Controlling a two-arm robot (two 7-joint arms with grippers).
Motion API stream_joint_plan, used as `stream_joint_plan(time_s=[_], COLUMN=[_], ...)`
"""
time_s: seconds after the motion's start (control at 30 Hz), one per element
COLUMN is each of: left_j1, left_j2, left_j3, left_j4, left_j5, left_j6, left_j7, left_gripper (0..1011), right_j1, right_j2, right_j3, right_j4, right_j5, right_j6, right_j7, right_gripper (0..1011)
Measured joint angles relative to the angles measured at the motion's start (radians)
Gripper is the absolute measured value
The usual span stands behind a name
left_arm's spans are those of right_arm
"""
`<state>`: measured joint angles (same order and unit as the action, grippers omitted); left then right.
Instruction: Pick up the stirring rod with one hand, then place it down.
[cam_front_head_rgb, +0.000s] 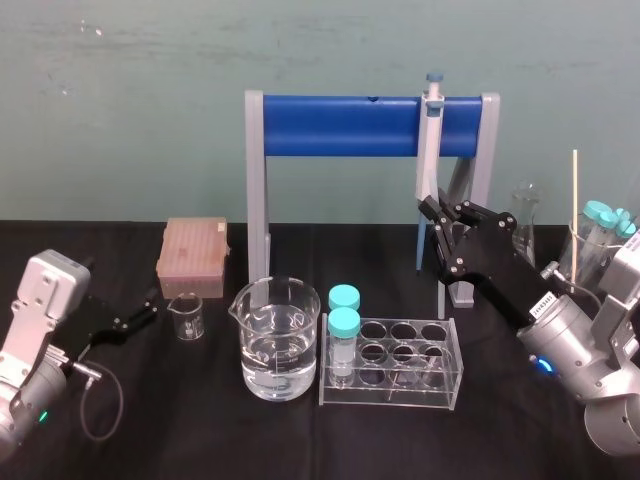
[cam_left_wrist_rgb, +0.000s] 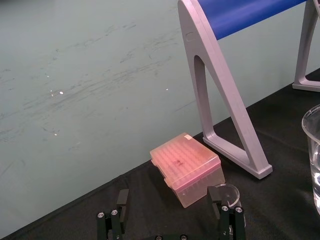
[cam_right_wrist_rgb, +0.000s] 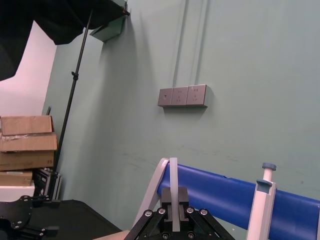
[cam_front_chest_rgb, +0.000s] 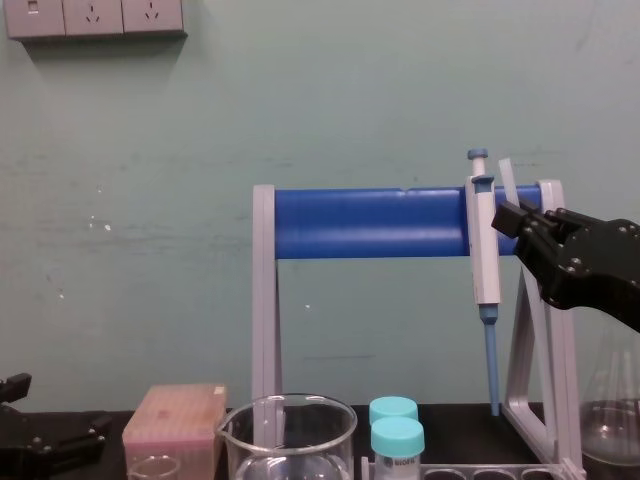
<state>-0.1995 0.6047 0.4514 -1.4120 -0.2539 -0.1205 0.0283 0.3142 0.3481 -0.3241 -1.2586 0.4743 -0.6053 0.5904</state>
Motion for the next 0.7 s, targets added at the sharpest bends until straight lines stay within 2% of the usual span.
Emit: stream_joint_plan(time_s=[0.27, 0.4, 0.7], left_j1=[0.000, 0.000, 0.000], left_j2=[0.000, 0.000, 0.000], left_j3=[0.000, 0.000, 0.000], left_j4=[0.000, 0.000, 0.000], left_j5=[0.000, 0.000, 0.000], left_j6=[0.000, 0.000, 0.000], left_j7=[0.000, 0.000, 0.000], left_gripper=[1000, 1000, 1000], right_j1=[-0.001, -0.009, -0.035], right_j2=[-0.002, -0.002, 0.004], right_j3=[0.004, 0.011, 0.024], right_j4=[0.000, -0.009, -0.032], right_j5=[0.009, 0.028, 0.020], right_j6=[0.003, 0.021, 0.070], right_j7=[0.014, 0.042, 0.054], right_gripper=[69, 68, 68])
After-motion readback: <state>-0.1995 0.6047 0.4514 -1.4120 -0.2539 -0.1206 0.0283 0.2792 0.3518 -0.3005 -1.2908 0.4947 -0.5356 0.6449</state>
